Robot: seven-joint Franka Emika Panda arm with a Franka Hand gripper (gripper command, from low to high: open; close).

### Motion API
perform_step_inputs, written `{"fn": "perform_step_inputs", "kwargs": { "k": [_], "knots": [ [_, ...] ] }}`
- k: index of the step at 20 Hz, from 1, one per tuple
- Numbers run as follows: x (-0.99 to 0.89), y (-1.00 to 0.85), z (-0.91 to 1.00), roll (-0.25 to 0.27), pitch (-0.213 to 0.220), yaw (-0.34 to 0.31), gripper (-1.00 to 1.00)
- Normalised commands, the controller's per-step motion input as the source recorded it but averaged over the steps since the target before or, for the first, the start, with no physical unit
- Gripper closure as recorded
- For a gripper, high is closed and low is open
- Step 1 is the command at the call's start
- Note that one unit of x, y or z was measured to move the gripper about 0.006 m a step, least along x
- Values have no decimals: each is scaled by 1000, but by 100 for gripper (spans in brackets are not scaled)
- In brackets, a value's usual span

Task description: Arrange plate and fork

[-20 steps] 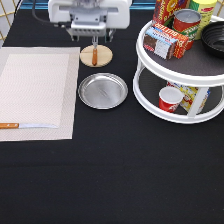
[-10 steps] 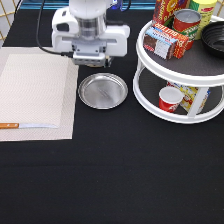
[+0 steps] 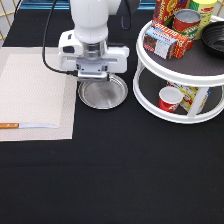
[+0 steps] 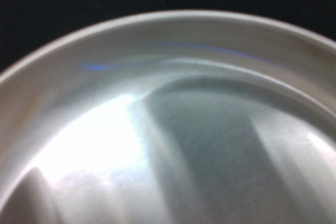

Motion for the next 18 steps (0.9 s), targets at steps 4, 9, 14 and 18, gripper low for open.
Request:
{"fn": "perform_step_inputs", "kwargs": {
  "k": [4, 9, 14, 18],
  "knots": [
    [402, 18, -243, 41, 16, 0, -100],
    [357, -13, -130, 78, 20, 0, -100],
    [247, -193, -6, 117, 47, 0, -100],
    [121, -396, -4, 136, 18, -13, -100]
  ]
}}
